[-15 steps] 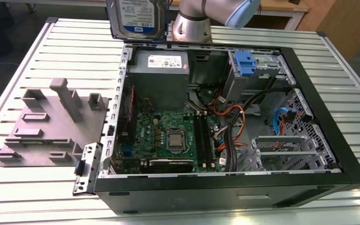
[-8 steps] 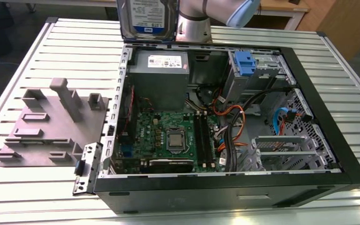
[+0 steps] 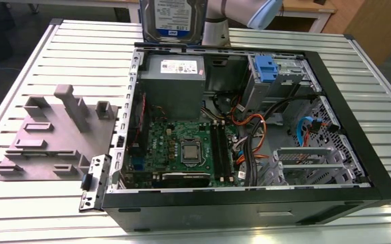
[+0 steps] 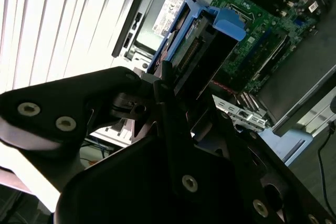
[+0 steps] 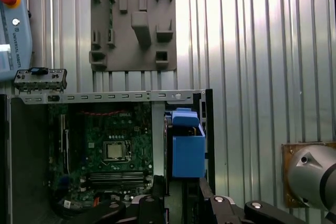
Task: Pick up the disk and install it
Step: 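Pick up the disk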
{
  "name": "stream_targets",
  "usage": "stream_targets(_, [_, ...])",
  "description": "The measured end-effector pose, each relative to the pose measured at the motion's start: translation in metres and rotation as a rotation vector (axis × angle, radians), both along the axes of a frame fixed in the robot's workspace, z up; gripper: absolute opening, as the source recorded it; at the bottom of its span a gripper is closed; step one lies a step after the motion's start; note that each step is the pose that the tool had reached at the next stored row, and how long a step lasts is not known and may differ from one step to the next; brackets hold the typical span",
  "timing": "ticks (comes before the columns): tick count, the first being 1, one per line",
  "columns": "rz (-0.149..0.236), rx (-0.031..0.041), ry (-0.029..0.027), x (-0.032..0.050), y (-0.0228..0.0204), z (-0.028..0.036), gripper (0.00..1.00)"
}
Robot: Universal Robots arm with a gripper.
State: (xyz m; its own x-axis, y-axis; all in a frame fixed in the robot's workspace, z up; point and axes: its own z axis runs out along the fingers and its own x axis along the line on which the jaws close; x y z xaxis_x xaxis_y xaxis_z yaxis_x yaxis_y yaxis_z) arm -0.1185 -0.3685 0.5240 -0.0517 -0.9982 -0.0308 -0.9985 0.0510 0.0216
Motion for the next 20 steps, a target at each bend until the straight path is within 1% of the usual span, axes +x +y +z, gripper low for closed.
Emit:
stream_targets(12, [0.000,0.0001,0.0000,0.0311,0.0000,-0.0003,0.35])
stream_targets(16, [0.000,0.0001,0.0000,0.0403,0.0000,-0.0005,0.35])
stream_targets(20, [0.000,0.0002,-0.0001,0.0450,-0.0003,-0.0010,0.35])
